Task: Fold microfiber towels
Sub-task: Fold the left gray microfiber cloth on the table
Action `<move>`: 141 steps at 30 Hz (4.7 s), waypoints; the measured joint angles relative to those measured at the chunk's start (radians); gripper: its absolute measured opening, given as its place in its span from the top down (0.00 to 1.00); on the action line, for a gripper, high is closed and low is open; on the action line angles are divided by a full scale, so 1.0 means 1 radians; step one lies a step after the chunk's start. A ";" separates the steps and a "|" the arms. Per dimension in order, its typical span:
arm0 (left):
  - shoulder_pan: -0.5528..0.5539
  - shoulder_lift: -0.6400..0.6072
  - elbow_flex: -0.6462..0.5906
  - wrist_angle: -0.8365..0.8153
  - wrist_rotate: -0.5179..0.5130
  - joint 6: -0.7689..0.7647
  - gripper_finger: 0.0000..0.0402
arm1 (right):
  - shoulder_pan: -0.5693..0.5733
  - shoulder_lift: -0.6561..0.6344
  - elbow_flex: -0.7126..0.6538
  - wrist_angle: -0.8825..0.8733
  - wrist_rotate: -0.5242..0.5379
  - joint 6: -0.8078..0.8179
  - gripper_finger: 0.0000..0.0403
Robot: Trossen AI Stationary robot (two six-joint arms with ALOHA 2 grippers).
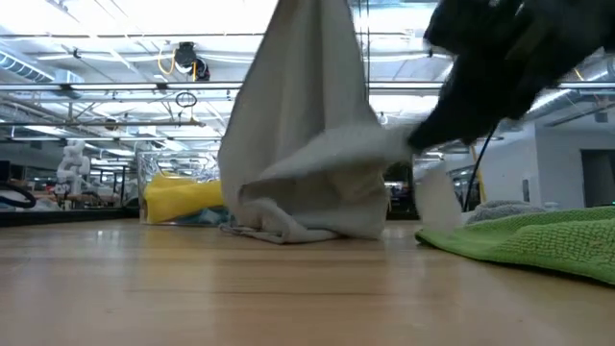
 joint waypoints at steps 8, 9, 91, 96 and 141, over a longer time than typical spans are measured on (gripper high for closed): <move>-0.146 -0.066 0.000 0.191 -0.008 0.092 0.97 | 0.109 -0.379 0.000 -0.289 -0.152 -0.023 1.00; -0.165 -0.072 0.000 0.236 -0.010 0.100 0.97 | 0.122 -0.418 0.000 -0.328 -0.151 -0.023 1.00; -0.021 -0.320 -0.047 -0.510 0.705 -0.605 0.97 | 0.030 -0.294 0.806 -1.374 -0.314 -0.097 1.00; -0.111 -0.352 -0.023 -0.367 0.792 -0.569 0.98 | 0.087 -0.291 0.788 -1.349 -0.329 0.002 1.00; 0.087 -0.121 0.115 -1.286 0.629 -0.887 0.98 | -0.352 -0.301 0.454 -1.255 -0.094 -0.430 0.99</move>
